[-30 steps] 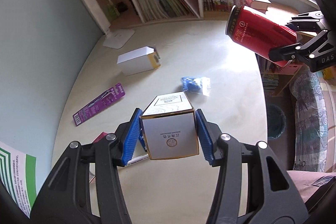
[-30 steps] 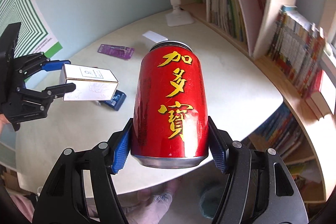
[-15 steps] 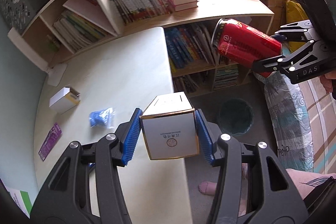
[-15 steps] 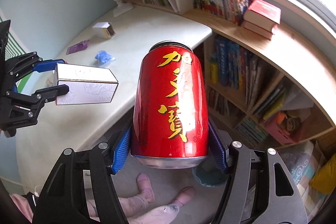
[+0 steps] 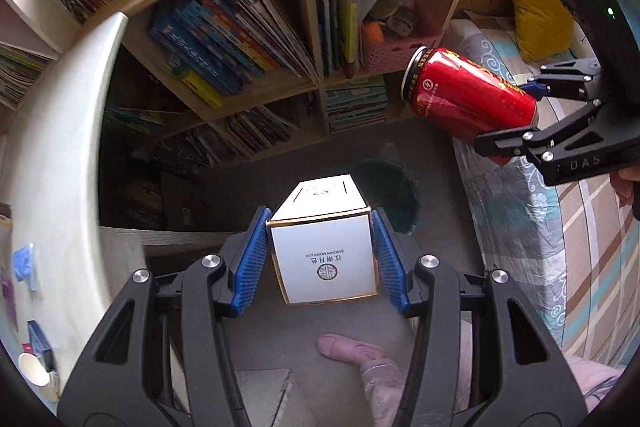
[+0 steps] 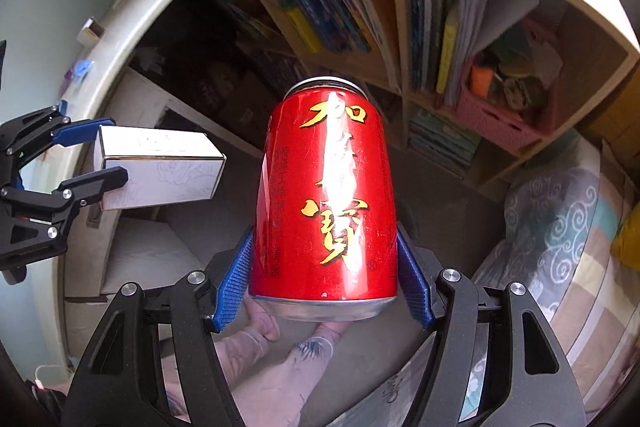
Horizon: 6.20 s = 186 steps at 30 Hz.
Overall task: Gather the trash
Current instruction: 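Lift the red can and white box and carry both over the green trash bin, then open the right tool over the bin while the left tool releases the white box, then bring both open tools back over the desk, then grasp the blue gum box with the right tool while the left tool grasps the white paper cup, then lift the gum box and paper cup and carry both over the trash bin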
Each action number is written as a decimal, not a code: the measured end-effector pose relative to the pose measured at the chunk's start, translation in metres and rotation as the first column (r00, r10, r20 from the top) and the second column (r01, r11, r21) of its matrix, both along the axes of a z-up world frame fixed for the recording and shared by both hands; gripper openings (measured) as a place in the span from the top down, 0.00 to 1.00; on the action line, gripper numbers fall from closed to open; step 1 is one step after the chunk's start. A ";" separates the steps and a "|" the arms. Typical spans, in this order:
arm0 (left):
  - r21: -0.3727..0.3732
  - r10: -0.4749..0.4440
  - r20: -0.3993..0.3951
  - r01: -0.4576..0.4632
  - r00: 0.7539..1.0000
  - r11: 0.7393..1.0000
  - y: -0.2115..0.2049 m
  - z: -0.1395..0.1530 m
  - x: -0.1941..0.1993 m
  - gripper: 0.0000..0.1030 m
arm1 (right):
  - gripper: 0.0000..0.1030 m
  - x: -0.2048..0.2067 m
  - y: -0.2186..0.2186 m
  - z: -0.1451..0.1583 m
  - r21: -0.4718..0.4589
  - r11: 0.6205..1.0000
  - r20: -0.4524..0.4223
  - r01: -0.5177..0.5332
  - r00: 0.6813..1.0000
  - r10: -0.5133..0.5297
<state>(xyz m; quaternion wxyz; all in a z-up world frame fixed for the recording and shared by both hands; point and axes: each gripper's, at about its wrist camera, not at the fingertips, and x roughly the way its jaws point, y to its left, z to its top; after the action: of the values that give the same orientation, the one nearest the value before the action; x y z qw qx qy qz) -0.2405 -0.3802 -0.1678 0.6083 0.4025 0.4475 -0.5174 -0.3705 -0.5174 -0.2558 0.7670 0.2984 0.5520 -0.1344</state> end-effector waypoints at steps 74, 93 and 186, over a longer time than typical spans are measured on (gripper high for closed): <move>-0.154 0.646 0.021 -0.636 0.763 0.756 0.193 0.128 0.093 0.07 | 0.16 0.141 0.096 0.166 -0.186 0.745 0.316 -0.640 0.679 0.663; -0.149 0.738 0.229 -0.726 0.635 0.671 0.390 0.143 0.227 0.07 | 0.16 0.307 0.297 0.206 -0.318 0.428 0.244 -0.846 0.363 0.899; -0.199 0.349 0.300 -0.299 0.888 0.933 0.315 0.128 0.279 0.38 | 0.48 0.321 0.268 0.208 -0.351 0.636 0.240 -0.688 0.590 0.771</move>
<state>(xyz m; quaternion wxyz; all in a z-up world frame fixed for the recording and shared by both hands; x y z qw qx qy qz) 0.0387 -0.0648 -0.0395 0.7805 0.3569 0.3607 -0.3651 -0.0498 -0.2493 -0.0478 0.8705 -0.0234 0.4527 0.1917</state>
